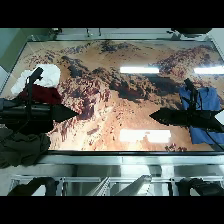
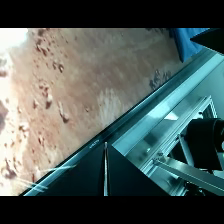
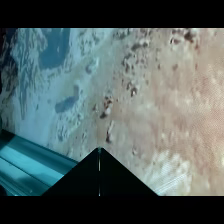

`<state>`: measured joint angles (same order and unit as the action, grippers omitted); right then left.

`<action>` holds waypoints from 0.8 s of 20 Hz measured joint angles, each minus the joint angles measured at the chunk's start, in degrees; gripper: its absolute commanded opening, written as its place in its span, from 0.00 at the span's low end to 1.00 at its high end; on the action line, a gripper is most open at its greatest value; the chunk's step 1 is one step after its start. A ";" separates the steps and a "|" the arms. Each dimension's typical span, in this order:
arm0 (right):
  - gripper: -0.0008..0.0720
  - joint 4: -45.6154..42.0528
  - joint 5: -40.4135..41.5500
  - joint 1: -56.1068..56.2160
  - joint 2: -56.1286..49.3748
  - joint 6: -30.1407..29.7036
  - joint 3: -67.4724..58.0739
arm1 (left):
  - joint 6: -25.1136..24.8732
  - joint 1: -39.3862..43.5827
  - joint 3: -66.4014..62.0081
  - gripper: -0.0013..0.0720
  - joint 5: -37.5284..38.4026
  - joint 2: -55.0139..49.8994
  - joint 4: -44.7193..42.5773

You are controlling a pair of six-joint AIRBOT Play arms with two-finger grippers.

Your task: Fold the shirts.

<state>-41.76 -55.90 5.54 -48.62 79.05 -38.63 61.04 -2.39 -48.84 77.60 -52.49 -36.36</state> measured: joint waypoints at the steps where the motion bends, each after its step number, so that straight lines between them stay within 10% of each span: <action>1: 0.04 0.00 -0.02 0.00 0.00 0.00 0.00 | 0.00 0.00 0.00 0.03 0.00 0.00 0.00; 16: 0.04 0.00 0.00 0.00 0.00 0.00 0.00 | 0.00 0.00 0.00 0.03 -0.22 0.00 0.68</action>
<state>-41.76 -55.90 5.54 -48.62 79.05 -38.63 61.04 -2.39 -48.84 77.38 -52.49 -35.68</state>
